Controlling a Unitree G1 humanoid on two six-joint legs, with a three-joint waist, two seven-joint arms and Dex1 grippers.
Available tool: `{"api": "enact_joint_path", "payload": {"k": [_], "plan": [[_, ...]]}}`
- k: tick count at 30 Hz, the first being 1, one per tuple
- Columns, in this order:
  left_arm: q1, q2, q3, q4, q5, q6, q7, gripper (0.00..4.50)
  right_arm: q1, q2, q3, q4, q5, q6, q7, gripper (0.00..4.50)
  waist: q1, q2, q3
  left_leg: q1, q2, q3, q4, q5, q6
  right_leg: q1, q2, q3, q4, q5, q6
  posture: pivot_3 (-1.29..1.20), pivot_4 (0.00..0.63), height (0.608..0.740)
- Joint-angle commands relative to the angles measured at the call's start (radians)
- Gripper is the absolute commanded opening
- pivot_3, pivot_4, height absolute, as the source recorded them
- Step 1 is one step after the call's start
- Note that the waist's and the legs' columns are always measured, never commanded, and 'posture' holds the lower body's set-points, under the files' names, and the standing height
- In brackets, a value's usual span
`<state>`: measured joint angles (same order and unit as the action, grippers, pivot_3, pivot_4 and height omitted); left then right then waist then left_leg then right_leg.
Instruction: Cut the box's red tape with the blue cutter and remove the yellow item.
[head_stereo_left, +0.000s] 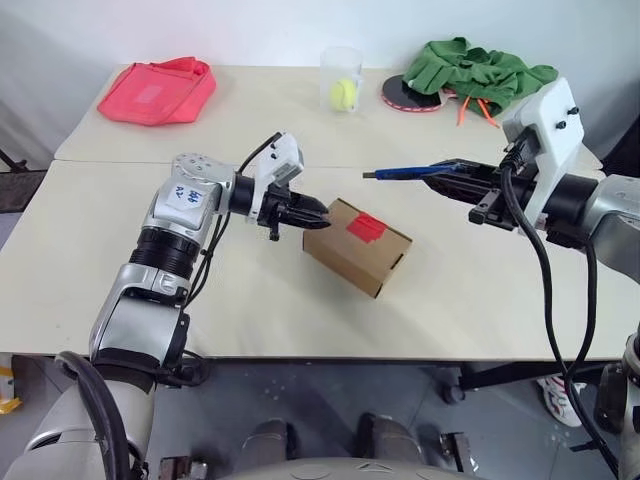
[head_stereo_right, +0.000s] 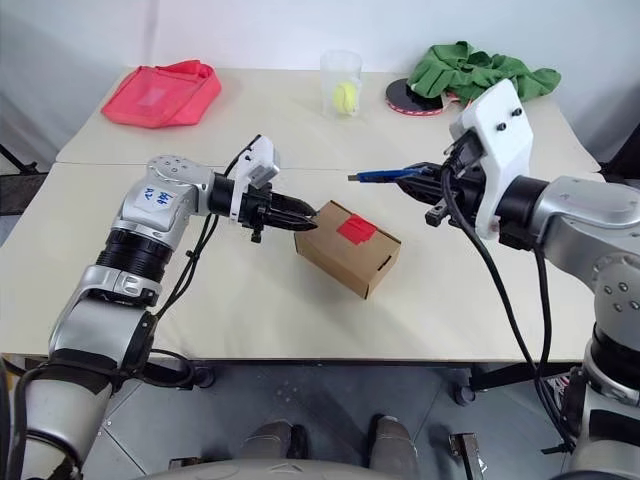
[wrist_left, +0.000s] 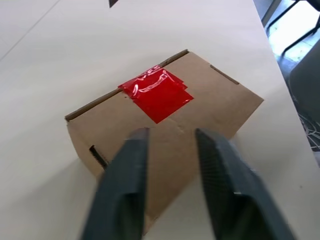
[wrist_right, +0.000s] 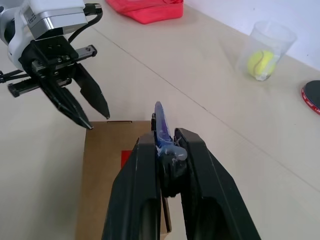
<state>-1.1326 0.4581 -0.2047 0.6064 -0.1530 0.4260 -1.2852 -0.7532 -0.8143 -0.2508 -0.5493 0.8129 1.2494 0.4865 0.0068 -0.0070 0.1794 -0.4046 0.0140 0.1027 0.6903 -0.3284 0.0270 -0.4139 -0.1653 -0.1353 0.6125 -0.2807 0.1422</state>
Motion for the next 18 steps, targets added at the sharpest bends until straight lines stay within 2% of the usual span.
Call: {"api": "enact_joint_path", "payload": {"k": [1, 6, 18], "plan": [[-0.028, 0.003, -0.006, -0.042, 0.005, 0.032, -0.009, 0.11, -0.001, -0.019, -0.041, -0.027, 0.013, -0.01, -0.011, 0.18, 0.0, 0.0, 0.0, 0.0, 0.0, 0.0, 0.0, 0.0, 0.0, 0.0, 0.0, 0.0, 0.0, 0.0, 0.0, 0.0, 0.15, 0.74], [-0.03, 0.001, -0.056, -0.029, 0.064, 0.038, 0.007, 0.02, 0.005, -0.028, -0.019, -0.017, 0.004, -0.018, -0.001, 0.18, 0.001, 0.0, 0.0, 0.0, 0.0, 0.0, 0.0, 0.0, 0.0, 0.0, 0.0, 0.0, 0.0, 0.0, 0.0, 0.0, 0.15, 0.74], [-0.067, -0.046, -0.116, 0.088, 0.151, -0.004, 0.009, 0.02, -0.019, -0.057, 0.135, 0.066, -0.065, -0.053, 0.048, 0.18, 0.006, 0.0, 0.0, 0.0, 0.0, 0.001, 0.002, 0.0, 0.0, 0.0, 0.0, 0.001, 0.0, 0.0, 0.0, 0.0, 0.15, 0.74]]}}
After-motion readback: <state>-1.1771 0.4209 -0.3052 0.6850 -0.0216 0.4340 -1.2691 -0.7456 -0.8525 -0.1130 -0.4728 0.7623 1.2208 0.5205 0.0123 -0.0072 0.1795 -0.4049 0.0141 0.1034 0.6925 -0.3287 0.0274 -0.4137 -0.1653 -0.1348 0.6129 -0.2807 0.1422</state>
